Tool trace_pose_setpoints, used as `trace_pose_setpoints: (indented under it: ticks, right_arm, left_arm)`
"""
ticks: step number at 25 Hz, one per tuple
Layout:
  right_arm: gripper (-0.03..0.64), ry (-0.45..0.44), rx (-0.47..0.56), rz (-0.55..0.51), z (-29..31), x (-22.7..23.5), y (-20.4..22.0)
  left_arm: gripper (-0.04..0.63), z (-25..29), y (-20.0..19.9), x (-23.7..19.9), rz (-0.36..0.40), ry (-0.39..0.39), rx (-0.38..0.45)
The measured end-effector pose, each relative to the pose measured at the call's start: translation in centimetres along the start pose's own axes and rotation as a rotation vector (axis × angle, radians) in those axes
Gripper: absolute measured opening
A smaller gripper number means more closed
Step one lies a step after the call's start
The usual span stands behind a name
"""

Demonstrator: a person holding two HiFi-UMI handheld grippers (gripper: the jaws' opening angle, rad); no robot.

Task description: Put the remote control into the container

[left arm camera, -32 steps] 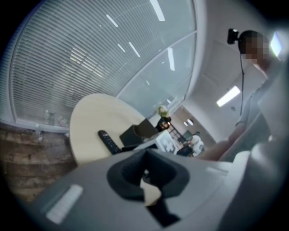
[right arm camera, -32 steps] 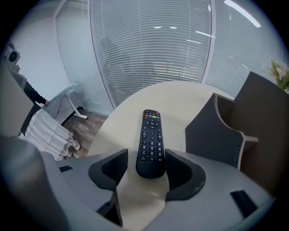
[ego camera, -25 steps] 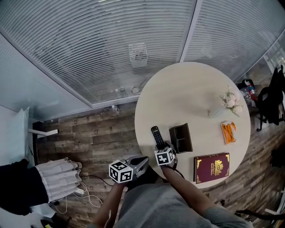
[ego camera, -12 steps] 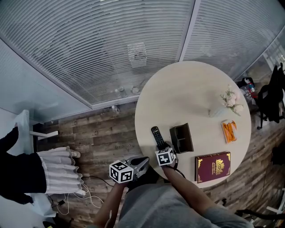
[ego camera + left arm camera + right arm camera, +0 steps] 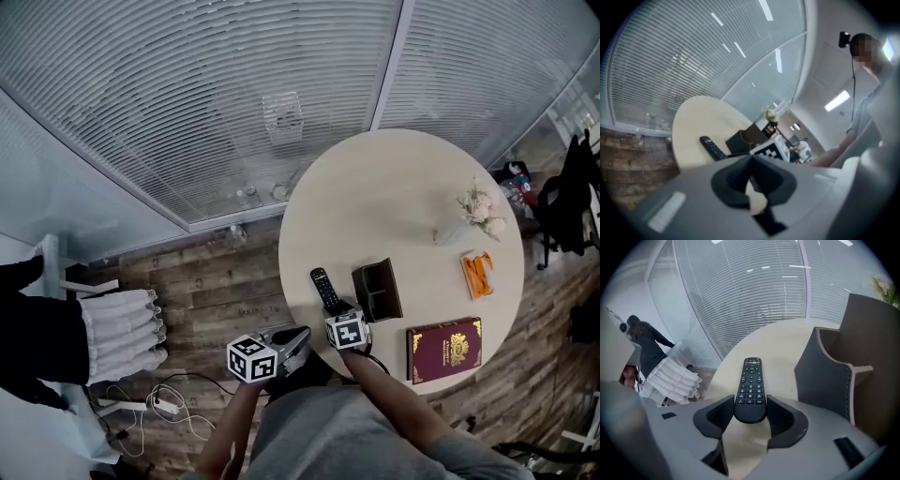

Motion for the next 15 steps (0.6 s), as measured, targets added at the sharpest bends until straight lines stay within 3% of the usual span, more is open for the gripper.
trace_pose_setpoints:
  ticks: [10, 15]
  right_arm:
    - [0.224, -0.16, 0.088, 0.175, -3.2, -0.4, -0.3]
    - [0.222, -0.259, 0.113, 0.322, -5.0, -0.5, -0.3]
  left_arm:
    - [0.0, -0.1, -0.6, -0.4, -0.021, -0.012, 0.045]
    - [0.001, 0.7, 0.0, -1.7, -0.084, -0.015, 0.055]
Point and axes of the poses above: the fingertips, and each gripper's own axes: z forward along the fingers, x to its right, y out of its underside, the point moved 3 cm from there along -z, backward along the fingers, and after that the axes turned 8 degrees about -x, right-handed, at the moved point
